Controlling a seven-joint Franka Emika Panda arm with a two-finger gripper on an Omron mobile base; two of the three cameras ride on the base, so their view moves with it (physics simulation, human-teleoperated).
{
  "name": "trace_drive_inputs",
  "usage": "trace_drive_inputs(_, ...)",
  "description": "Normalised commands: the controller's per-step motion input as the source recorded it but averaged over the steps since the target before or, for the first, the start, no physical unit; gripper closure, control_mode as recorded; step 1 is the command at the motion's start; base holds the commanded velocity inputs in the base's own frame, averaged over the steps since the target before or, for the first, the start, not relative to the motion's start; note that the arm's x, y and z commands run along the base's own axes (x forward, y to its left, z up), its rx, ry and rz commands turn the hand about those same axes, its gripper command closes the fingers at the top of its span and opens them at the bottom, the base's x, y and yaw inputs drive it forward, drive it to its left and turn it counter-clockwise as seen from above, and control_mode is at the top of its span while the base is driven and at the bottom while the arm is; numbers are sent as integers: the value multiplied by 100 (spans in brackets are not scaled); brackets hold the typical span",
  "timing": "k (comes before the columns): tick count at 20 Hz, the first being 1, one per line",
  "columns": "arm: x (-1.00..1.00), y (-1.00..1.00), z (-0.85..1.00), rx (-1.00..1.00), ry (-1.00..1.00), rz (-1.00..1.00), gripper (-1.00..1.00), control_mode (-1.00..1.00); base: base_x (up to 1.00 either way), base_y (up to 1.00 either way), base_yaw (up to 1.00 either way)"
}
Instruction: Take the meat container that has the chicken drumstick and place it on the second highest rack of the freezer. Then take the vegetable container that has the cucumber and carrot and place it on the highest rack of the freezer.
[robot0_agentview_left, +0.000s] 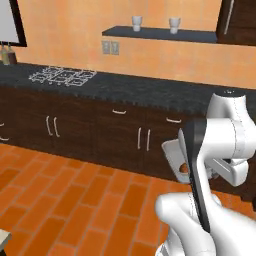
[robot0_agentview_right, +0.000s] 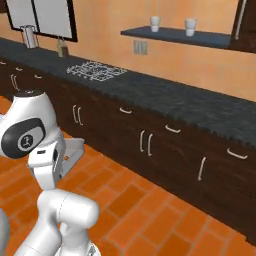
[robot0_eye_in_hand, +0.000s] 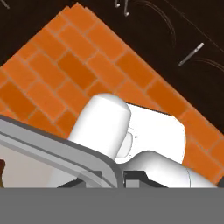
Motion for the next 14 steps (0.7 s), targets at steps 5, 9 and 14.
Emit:
trace_drive_inputs(5,0,0,0,0,0,0,100,100,1,2,96)
trace_drive_inputs(9,0,0,0,0,0,0,100,100,13,7,89)
trace_drive_inputs(14,0,0,0,0,0,0,100,100,17,7,81)
